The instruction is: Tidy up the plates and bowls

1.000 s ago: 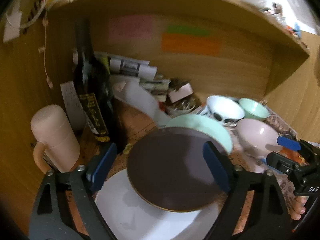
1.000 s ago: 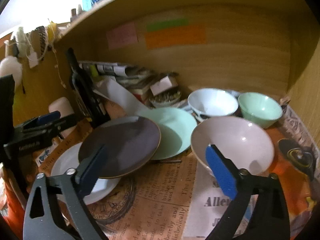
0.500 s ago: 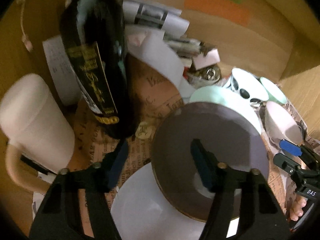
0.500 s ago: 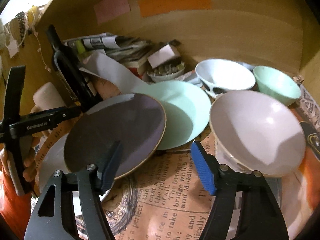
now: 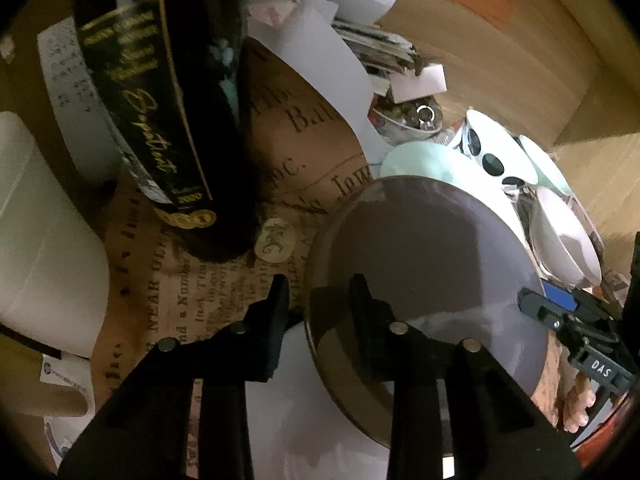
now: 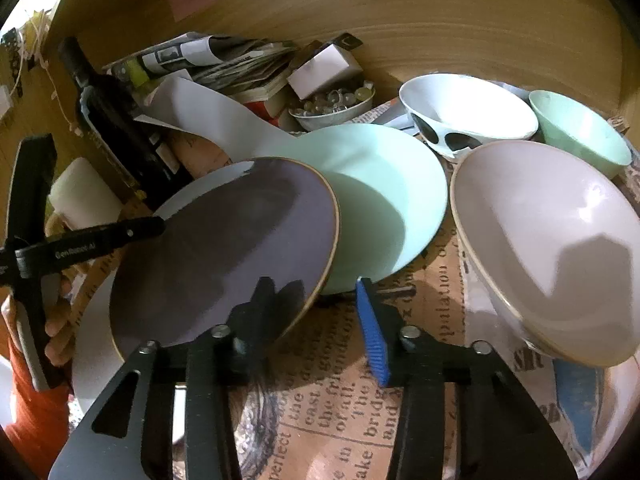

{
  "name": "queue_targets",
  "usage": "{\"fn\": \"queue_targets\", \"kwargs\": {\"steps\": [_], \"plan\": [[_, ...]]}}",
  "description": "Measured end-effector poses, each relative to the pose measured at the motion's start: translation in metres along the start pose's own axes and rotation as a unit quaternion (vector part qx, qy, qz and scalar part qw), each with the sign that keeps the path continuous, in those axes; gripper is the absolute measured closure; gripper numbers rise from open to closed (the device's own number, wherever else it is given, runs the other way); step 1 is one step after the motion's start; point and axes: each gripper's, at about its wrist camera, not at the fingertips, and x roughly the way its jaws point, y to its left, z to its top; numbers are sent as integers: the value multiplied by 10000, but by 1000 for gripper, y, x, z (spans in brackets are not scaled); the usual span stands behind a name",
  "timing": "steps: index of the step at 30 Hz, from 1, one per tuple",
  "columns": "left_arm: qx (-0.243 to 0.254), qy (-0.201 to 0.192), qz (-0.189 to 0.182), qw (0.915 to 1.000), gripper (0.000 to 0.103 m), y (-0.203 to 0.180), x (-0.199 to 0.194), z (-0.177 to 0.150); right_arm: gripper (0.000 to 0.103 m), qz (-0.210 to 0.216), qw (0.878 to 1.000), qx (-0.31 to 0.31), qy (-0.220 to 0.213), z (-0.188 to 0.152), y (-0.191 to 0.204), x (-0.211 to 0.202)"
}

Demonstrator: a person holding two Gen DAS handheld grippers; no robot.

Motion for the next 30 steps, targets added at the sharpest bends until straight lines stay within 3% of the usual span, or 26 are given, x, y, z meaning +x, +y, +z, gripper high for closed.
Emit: {"fn": "queue_targets", "kwargs": {"steps": [5, 8, 22, 30], "plan": [[-14, 81, -158, 9998, 78, 0, 3, 2, 71, 123, 9999, 58, 56, 1, 2, 6], [37, 70, -160, 9998, 78, 0, 2, 2, 79, 203, 9997, 75, 59, 2, 3, 7], [59, 25, -57, 10000, 78, -6, -2, -2, 79, -28, 9999, -147, -18, 1, 7, 1], [106, -266, 110, 9995, 78, -17, -23, -9, 79, 35, 9997, -201, -133, -1, 8, -10]]}}
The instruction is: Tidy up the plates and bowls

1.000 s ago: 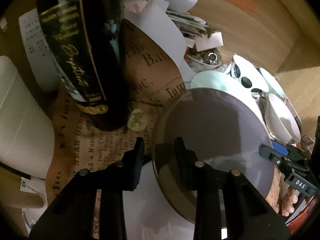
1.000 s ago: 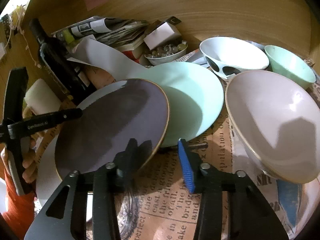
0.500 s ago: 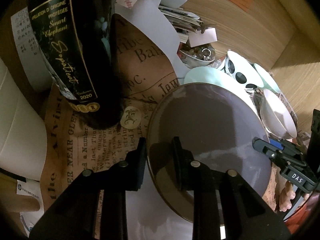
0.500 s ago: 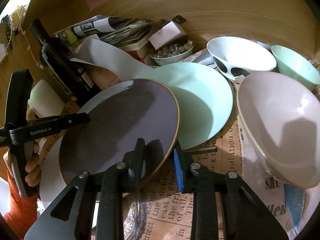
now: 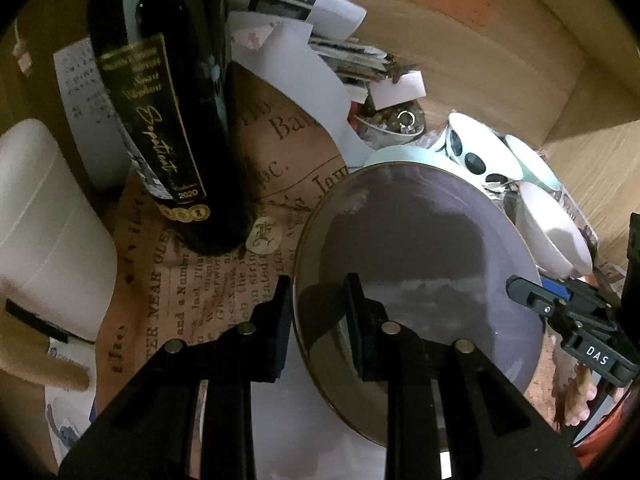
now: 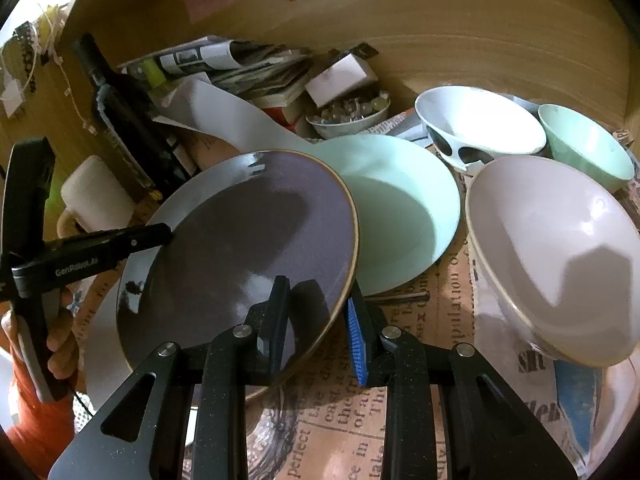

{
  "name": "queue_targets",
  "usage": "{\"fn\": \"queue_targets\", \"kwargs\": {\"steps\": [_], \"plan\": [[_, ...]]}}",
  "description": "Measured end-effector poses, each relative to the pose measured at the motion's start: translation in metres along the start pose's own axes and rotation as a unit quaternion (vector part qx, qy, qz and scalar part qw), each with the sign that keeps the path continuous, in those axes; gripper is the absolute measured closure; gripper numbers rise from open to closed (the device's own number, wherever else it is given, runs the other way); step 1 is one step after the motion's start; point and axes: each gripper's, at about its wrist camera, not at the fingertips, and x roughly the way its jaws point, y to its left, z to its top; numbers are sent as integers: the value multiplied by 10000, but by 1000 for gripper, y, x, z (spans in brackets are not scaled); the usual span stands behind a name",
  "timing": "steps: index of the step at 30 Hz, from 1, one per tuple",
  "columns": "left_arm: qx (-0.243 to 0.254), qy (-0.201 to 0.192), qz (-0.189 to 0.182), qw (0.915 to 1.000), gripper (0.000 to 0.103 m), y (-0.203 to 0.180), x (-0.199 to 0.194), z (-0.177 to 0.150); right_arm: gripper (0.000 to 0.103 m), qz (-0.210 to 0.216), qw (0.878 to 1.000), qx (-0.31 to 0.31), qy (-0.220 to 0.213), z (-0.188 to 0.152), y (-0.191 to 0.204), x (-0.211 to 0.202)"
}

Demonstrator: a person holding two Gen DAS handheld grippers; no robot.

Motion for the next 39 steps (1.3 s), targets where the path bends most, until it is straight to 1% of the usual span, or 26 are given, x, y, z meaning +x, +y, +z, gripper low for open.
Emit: {"fn": "queue_targets", "kwargs": {"steps": [10, 21, 30, 39], "plan": [[39, -272, 45, 9996, 78, -19, -24, -13, 79, 40, 9998, 30, -185, -8, -3, -24], [77, -450, -37, 9989, 78, -50, -45, -30, 78, -15, 9991, -6, -422, -22, -12, -58], [120, -495, -111, 9986, 78, -75, -56, -44, 78, -64, 9987, 31, -511, -37, -23, -80], [58, -446, -209, 9988, 78, -96, -57, -57, 78, -147, 9987, 15, -485, -51, -34, -97]]}}
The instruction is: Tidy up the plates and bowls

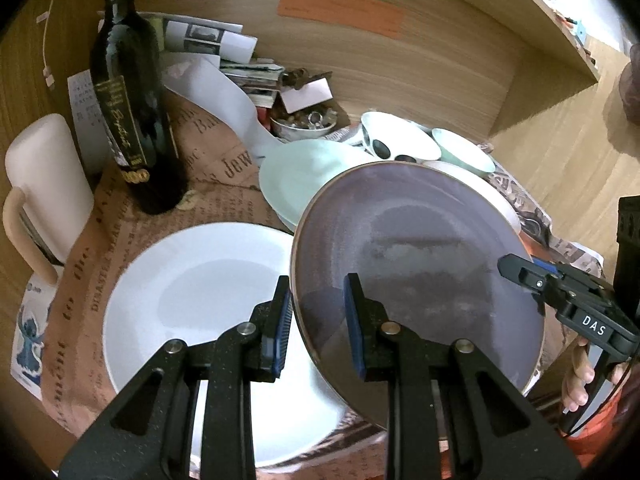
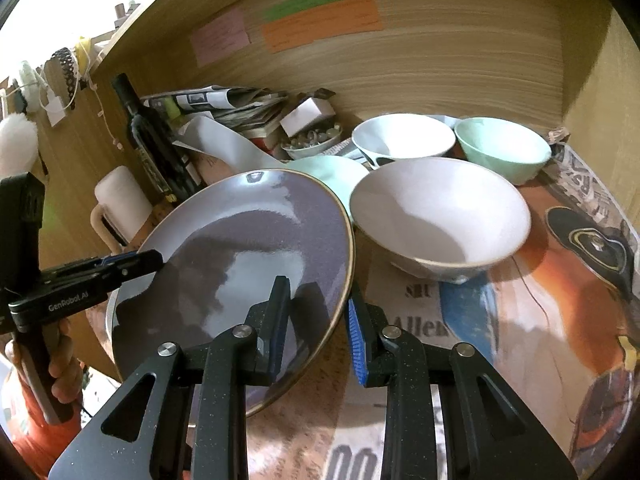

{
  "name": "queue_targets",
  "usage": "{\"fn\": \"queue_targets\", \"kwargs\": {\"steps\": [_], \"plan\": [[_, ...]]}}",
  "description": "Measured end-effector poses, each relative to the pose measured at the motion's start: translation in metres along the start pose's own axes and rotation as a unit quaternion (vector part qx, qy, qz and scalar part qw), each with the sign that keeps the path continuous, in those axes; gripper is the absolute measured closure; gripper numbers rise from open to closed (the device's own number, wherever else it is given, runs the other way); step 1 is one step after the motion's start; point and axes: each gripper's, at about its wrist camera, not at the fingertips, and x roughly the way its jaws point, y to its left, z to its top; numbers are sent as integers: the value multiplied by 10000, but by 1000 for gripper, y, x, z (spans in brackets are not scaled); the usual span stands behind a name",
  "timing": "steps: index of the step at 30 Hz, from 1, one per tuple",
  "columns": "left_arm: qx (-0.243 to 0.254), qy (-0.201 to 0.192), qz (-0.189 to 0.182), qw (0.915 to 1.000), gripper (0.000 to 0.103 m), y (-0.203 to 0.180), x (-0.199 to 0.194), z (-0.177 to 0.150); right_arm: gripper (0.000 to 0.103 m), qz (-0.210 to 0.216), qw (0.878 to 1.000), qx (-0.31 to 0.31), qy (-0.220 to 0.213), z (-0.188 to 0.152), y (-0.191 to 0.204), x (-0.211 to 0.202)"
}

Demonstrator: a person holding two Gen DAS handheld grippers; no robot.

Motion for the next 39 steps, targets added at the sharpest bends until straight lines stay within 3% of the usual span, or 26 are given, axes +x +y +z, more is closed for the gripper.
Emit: {"fn": "queue_targets", "kwargs": {"steps": [26, 39], "plan": [[-2, 372, -71, 9993, 78, -46, 14, -46, 78, -252, 9988, -102, 396, -37, -35, -15], [187, 631, -71, 9978, 78, -59, 36, -49, 78, -361, 9975, 166, 587, -44, -55, -8]]}}
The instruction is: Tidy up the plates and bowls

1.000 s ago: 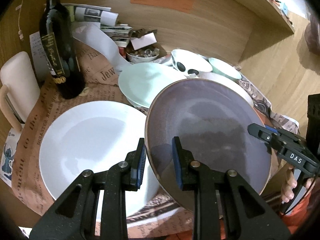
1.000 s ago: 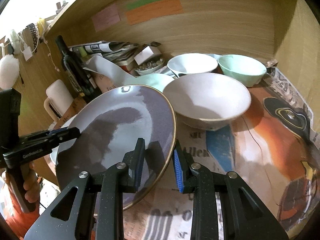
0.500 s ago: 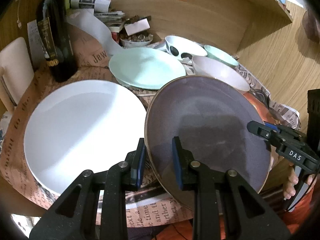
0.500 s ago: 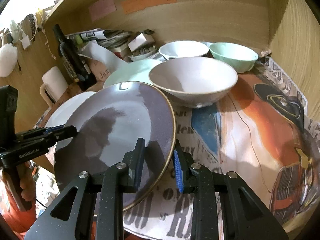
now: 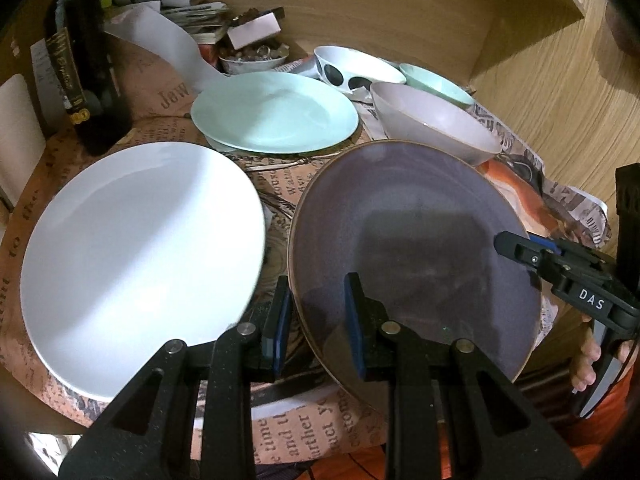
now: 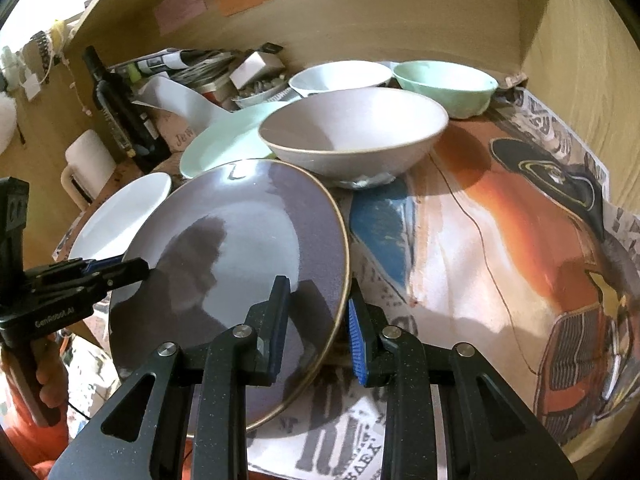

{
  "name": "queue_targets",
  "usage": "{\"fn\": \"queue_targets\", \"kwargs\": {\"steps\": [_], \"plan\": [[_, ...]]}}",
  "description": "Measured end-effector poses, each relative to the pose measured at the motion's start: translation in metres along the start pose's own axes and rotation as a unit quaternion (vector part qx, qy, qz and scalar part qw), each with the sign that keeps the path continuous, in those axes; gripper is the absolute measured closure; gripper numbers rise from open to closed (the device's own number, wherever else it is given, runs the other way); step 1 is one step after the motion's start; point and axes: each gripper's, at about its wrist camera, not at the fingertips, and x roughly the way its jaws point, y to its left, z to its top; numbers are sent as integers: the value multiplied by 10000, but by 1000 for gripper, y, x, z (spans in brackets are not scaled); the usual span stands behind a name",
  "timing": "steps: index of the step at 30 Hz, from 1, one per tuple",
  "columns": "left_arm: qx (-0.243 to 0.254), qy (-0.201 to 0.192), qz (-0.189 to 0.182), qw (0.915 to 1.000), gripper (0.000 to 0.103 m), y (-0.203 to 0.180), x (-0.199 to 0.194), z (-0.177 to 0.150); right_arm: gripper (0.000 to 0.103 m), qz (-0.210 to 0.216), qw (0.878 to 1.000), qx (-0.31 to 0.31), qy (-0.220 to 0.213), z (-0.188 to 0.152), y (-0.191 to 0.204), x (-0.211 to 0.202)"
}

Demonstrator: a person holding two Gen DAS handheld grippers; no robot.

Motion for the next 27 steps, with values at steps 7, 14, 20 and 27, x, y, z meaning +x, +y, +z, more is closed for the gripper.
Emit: {"fn": "queue_targets", "kwargs": {"steps": [7, 14, 20, 27], "plan": [[31, 29, 60, 10000, 78, 1, 7, 5, 79, 71, 9999, 62, 57, 0, -3, 5], [57, 25, 80, 9999, 77, 1, 11, 8, 78, 116, 9998, 122, 68, 3, -7, 10], [80, -7, 59, 10000, 77, 1, 10, 6, 75, -5, 10000, -11, 92, 3, -3, 10], [340, -455, 333, 9978, 56, -6, -15, 3, 48, -352, 9970, -287, -622, 11, 11, -22]]}}
